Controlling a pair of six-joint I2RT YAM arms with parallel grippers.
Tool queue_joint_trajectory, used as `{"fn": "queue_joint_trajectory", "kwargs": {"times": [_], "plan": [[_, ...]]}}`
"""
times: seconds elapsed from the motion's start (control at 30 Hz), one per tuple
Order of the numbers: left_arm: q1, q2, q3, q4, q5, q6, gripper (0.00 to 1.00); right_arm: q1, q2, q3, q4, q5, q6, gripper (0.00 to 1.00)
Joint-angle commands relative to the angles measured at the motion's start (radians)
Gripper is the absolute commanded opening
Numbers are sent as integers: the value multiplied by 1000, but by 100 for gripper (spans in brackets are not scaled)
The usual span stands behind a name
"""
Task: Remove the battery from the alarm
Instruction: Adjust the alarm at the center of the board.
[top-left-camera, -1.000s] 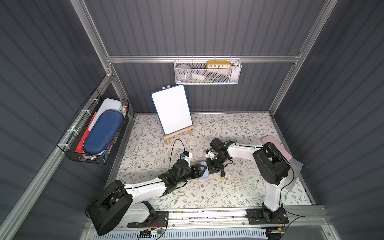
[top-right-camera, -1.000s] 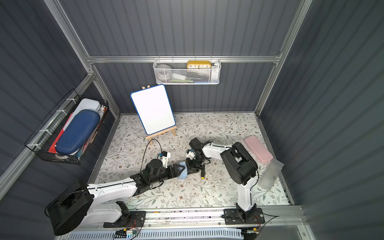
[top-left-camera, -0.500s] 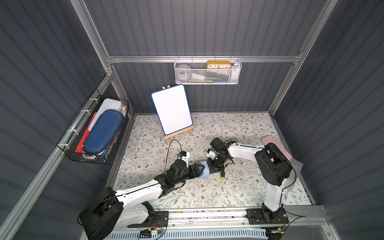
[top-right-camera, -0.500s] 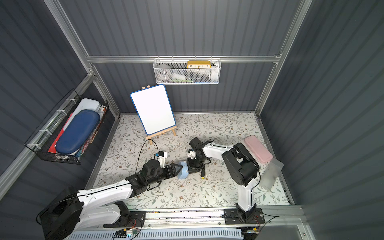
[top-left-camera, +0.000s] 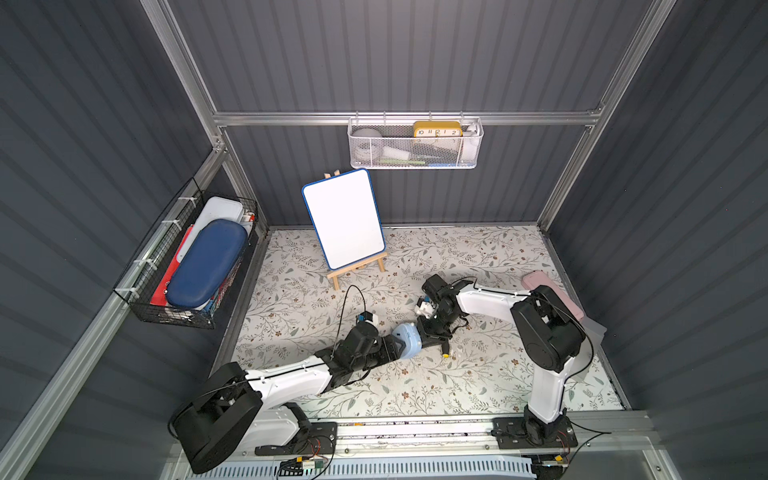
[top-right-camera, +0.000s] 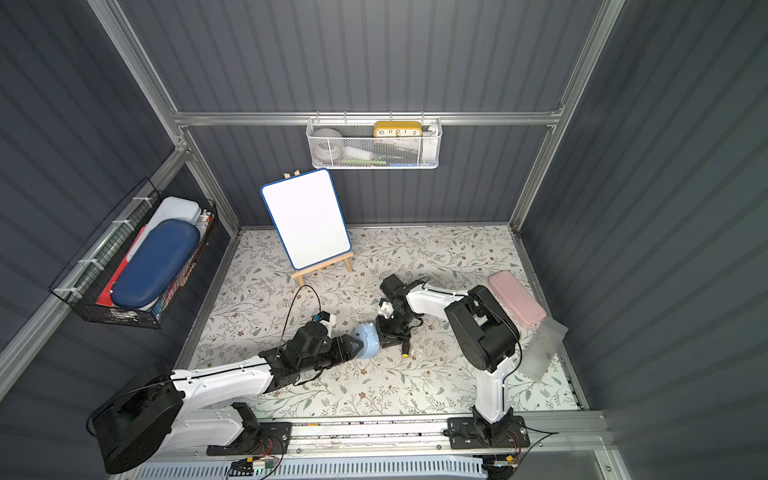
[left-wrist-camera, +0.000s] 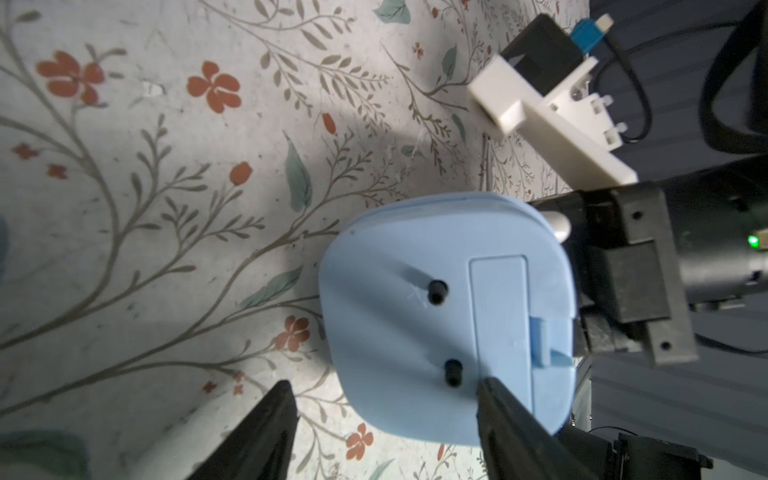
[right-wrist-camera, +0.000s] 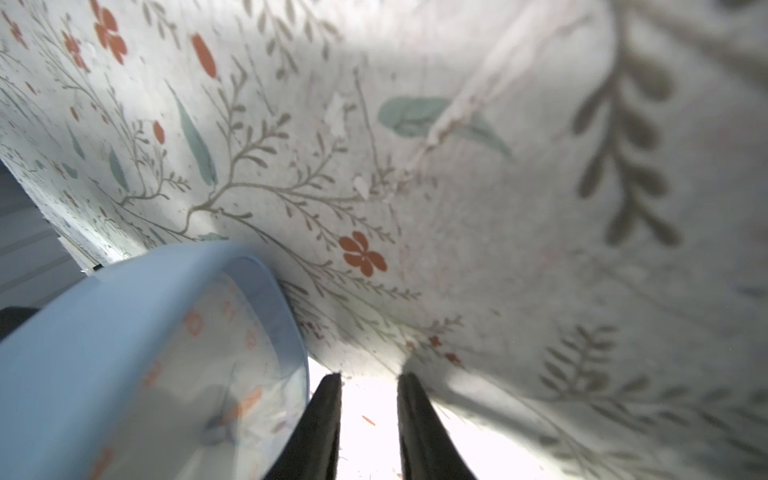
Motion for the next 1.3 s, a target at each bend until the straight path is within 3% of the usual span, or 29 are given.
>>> {"fn": "queue_joint_trajectory", "kwargs": {"times": [0.0, 0.23, 0.47, 0.7, 0.87, 0.93, 1.0, 1.03, 1.07, 1.17, 1.27], "plan": [[-3, 18, 45, -22, 20, 3, 72, -11, 26, -30, -86, 144, -15, 29], [-2, 5, 45, -17, 9, 12, 73, -38, 39, -10, -94, 204, -20, 29], [-3, 58, 65, -5, 24, 25, 74, -36, 80, 31, -61, 157, -4, 29], [4, -63, 76, -124, -73, 15, 74, -40, -25, -14, -68, 223, 7, 29], [153, -182, 107, -176, -52, 117, 71, -38, -179, -59, -75, 249, 30, 28], [216, -176, 117, -188, 10, 130, 59, -38, -214, -72, -85, 241, 24, 18], [221, -150, 125, -204, 58, 117, 24, -37, -222, -76, -92, 244, 12, 2], [221, -141, 119, -199, 85, 110, 9, -38, -217, -75, -87, 237, 8, 0], [221, -130, 119, -199, 93, 111, 0, -37, -208, -69, -85, 222, 7, 0], [220, -96, 144, -222, 127, 139, 0, -34, -200, -56, -63, 158, 4, 0], [220, -56, 176, -281, 159, 181, 0, -32, -221, -43, -56, 118, -12, 10]]}}
